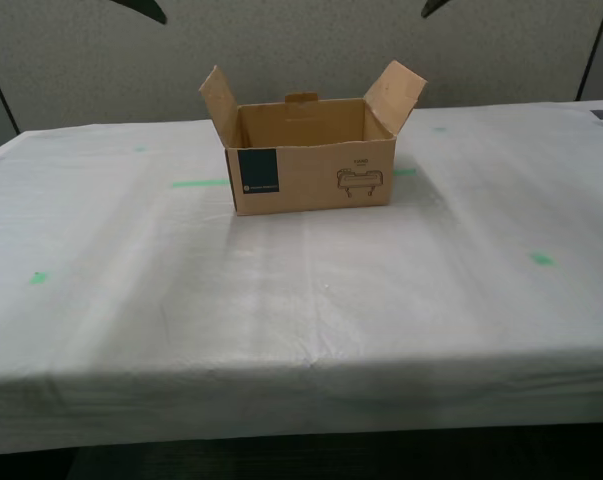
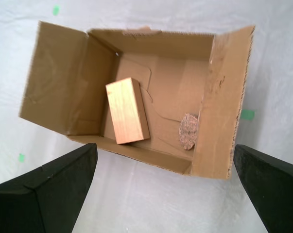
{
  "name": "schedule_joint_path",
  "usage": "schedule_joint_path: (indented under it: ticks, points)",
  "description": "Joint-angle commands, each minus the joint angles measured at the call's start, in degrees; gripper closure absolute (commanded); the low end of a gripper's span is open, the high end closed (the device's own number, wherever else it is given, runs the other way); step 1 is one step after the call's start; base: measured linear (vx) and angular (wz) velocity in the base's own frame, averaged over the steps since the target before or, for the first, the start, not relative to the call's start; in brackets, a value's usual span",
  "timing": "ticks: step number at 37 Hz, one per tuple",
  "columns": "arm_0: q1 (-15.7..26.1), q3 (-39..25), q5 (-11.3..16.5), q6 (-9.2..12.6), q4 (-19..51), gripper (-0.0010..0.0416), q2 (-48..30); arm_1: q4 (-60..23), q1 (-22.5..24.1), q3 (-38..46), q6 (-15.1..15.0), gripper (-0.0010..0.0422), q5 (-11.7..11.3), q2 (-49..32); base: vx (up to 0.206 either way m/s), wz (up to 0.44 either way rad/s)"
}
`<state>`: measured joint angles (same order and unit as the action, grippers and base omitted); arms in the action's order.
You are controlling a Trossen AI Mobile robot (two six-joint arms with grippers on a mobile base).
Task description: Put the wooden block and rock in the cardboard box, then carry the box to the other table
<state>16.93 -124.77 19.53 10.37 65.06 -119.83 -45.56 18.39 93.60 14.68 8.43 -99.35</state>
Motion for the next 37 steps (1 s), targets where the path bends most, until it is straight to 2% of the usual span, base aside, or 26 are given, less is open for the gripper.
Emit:
schedule_joint_path:
  ticks: [1, 5, 10, 12, 16, 18, 21, 22, 23, 28, 31, 37]
  points:
    - [0.02, -0.04, -0.13, -0.42, 0.24, 0.0016, 2.01, -3.1, 0.48, 0.0, -2.8, 0.0062, -5.22, 3.02, 0.0, 0.0]
    - [0.07, 0.0, -0.15, -1.9, 0.52, 0.0016, 3.85, -2.71, 0.85, -1.46, -4.31, 0.0062, -7.98, 6.88, 0.0, 0.0]
    - [0.57, 0.0, -1.01, -3.08, 0.79, 0.0016, 5.51, 3.21, 1.38, -8.07, -5.11, 0.0062, -9.81, 13.77, 0.0, 0.0]
    - [1.25, 0.0, -3.43, -3.34, 0.74, 0.0016, 6.1, 6.88, 1.55, -12.17, -5.03, 0.0062, -11.08, 16.98, 0.0, 0.0]
    - [3.17, 0.02, -9.99, -4.35, 1.05, 0.0016, 6.56, 15.8, 1.55, -22.18, -3.02, 0.0062, -11.28, 23.91, 0.0, 0.0]
    - [4.11, 0.02, -11.08, -4.68, 1.01, 0.0016, 6.56, 19.06, 1.53, -26.32, -1.7, 0.0062, -11.26, 26.73, 0.0, 0.0]
    - [5.4, 0.72, -10.99, -5.18, -0.15, 0.0016, 6.56, 21.84, 1.55, -31.19, -0.17, 0.0062, -11.26, 30.12, 0.0, 0.0]
    - [5.86, 1.38, -10.36, -6.14, -1.18, 0.0016, 6.56, 22.21, 1.55, -32.7, 0.13, 0.0062, -11.32, 31.23, 0.0, 0.0]
    - [6.12, 1.9, -9.94, -6.6, -1.9, 0.0016, 6.58, 22.25, 1.55, -33.7, 0.2, 0.0062, -11.74, 32.04, 0.0, 0.0]
    - [6.43, 4.02, -9.99, -5.95, -3.78, 0.0016, 7.21, 21.92, 1.53, -38.21, 0.17, 0.0062, -15.41, 35.6, 0.0, 0.0]
    - [6.38, 6.67, -10.1, -5.92, -6.51, 0.0016, 8.39, 22.43, 1.53, -40.02, -0.15, 0.0062, -15.5, 37.2, 0.0, 0.0]
    - [6.36, 17.0, -10.45, -5.99, -16.94, 0.0016, 13.66, 23.47, 1.53, -41.57, -1.88, 0.0062, -15.5, 38.71, 0.0, 0.0]
